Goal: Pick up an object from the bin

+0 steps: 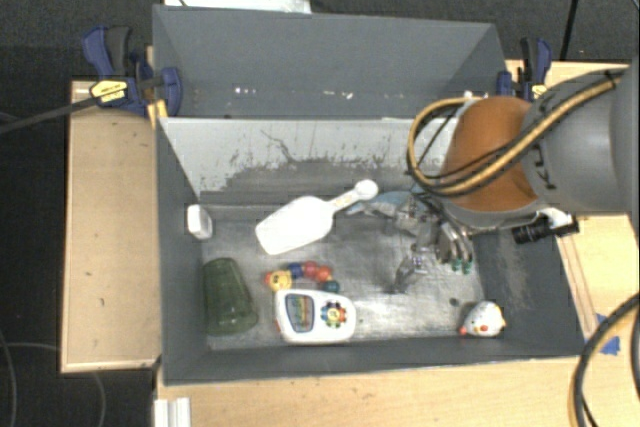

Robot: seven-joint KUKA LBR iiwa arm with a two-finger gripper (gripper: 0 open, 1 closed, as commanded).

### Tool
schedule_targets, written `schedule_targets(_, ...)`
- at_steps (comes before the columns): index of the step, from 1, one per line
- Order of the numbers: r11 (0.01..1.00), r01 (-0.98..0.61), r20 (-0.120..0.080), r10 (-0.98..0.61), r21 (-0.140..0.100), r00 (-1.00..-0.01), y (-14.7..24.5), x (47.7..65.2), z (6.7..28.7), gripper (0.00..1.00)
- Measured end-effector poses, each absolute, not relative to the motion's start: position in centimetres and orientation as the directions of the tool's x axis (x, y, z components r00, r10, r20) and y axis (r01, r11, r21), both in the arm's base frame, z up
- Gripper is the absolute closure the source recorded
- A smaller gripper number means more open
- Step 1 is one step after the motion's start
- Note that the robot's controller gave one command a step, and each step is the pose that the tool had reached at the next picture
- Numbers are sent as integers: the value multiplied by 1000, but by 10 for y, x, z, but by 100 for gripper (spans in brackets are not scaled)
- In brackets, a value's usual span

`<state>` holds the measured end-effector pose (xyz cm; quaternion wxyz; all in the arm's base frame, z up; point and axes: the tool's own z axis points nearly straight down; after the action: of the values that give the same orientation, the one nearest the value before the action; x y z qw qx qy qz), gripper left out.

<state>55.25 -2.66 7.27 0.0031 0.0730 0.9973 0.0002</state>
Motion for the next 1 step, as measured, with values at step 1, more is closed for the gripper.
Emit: schedule_targets(1, 989, 145, -6, 145, 1, -989, -27, 553, 73, 0)
